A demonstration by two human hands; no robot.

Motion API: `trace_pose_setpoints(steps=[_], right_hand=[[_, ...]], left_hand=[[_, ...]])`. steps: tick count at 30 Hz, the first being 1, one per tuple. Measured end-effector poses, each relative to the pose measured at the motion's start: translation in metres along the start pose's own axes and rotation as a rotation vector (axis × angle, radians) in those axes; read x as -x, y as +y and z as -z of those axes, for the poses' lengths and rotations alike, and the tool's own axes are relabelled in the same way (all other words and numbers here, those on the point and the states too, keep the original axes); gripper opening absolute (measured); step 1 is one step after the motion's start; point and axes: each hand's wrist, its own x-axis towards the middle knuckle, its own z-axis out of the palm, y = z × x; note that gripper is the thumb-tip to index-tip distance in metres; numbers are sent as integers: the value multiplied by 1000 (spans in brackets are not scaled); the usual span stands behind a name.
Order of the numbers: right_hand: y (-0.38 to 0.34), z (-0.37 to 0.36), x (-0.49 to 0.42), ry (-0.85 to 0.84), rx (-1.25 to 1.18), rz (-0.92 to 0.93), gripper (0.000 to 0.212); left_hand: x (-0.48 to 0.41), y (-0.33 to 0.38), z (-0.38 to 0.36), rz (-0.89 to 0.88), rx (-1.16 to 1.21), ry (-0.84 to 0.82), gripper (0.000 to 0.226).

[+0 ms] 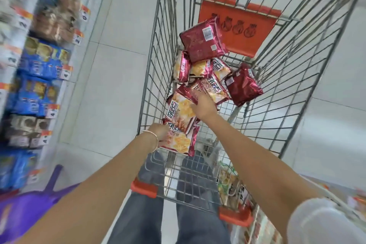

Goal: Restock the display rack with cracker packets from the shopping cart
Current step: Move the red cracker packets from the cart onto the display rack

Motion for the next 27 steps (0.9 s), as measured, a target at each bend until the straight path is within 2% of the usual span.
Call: trace_pose_setpoints(steps=[3,4,7,10,12,14,16,19,20,23,25,27], right_hand=[[12,10,10,-55,-71,-49,19],[16,15,15,-43,-142,-70,17],[22,36,35,-88,-379,-142,33],[31,59,42,-245,-549,-168,41],[40,76,27,-157,-457,-142,35],[49,95,4,142,-370,-193,32],[61,108,-23,337,-243,-265,28],[91,107,-59,271,57,-408,59],[106,101,-71,243,134,-471,70],[122,92,-77,242,182,-516,85],[116,92,-72,309,176,-463,74],[108,87,-65,313,49,-414,50]], left_hand=[[6,5,-6,14,119,-15,46],[7,8,-6,16,128,-45,51],[7,20,-13,52,227,-154,68],[5,31,-21,49,413,-236,58],[2,37,-26,-15,371,-255,43],[4,42,-28,-78,343,-272,27],[4,44,-28,-81,357,-286,26],[3,41,-26,-84,383,-287,52],[2,39,-25,-85,399,-284,50],[2,33,-20,-98,454,-281,17],[-1,30,-17,-91,479,-266,16],[-2,29,-15,-96,470,-260,17]])
